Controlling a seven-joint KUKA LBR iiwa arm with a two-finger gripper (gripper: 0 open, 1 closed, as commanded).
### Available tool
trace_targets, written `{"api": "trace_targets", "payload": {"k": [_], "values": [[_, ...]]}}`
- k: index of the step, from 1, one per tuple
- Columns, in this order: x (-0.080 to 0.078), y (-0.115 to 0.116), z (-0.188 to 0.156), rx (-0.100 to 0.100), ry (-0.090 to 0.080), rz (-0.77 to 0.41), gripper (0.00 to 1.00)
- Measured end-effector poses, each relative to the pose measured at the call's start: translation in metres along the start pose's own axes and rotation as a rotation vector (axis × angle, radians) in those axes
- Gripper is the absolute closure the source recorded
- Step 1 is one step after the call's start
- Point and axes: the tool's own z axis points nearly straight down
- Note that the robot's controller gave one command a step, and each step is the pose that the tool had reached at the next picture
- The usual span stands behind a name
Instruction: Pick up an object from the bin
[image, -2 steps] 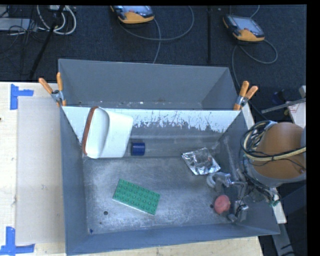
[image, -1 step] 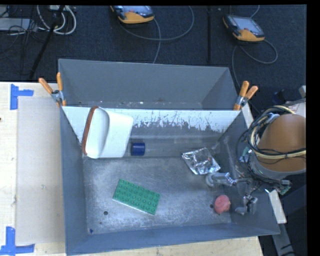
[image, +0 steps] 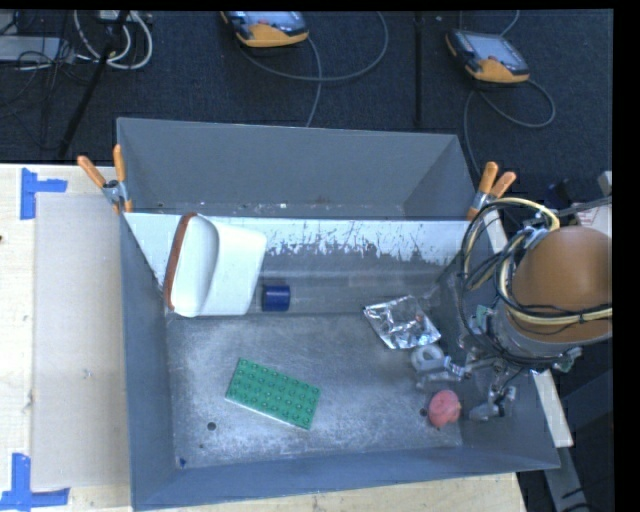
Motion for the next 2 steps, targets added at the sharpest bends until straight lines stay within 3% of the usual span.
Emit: {"api": "trace_targets", "payload": {"k": [1, 2], "values": [[0.003, -0.005, 0.027, 0.007, 0.002, -0.195, 0.0], [0.002, 0.009, 0.026, 0.023, -0.001, -0.528, 0.0]]}}
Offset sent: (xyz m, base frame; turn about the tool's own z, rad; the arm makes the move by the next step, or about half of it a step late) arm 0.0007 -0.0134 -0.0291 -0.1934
